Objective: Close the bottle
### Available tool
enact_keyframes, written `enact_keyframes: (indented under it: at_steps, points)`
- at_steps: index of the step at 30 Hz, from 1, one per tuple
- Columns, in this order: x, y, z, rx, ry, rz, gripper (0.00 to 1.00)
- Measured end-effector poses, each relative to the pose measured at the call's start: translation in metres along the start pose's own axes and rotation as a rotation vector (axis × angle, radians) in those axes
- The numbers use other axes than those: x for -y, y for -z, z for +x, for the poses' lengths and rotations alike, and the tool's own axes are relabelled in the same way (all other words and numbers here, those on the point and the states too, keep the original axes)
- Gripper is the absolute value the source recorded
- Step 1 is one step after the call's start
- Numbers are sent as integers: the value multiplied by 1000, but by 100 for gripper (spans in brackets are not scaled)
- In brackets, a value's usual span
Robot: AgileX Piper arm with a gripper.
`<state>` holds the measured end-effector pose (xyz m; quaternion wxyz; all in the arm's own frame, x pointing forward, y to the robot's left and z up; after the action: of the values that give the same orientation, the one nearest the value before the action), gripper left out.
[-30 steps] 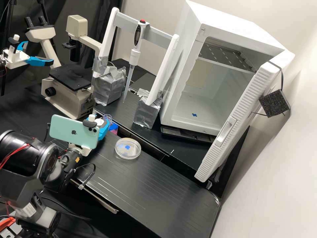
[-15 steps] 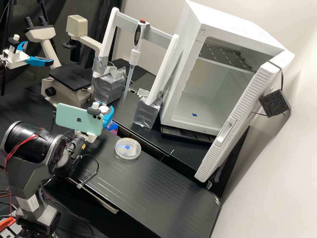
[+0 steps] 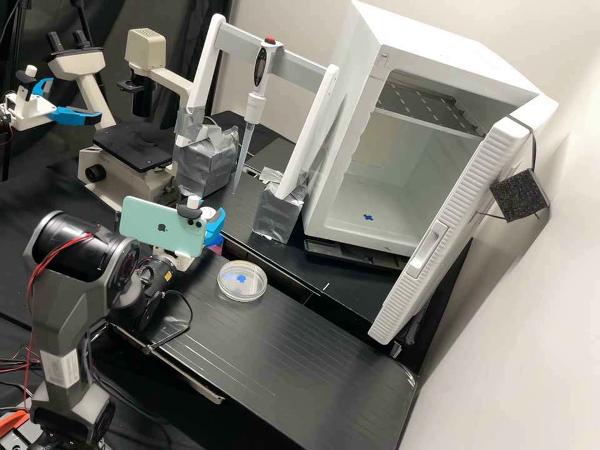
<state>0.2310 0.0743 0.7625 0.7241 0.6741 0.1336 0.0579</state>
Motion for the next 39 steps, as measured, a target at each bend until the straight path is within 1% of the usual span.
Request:
enact_keyframes:
  at_steps: [5,10,18,19,34,39]
  points:
    - [3,2,0,-10,13,3,0]
    - [5,3,-1,0,14,12,0]
    - [6,2,-2,4,19,11,0]
    - [7,1,-2,7,22,11,100]
    - [8,0,-6,13,29,10,100]
    - [0,5,-15,-13,7,9,100]
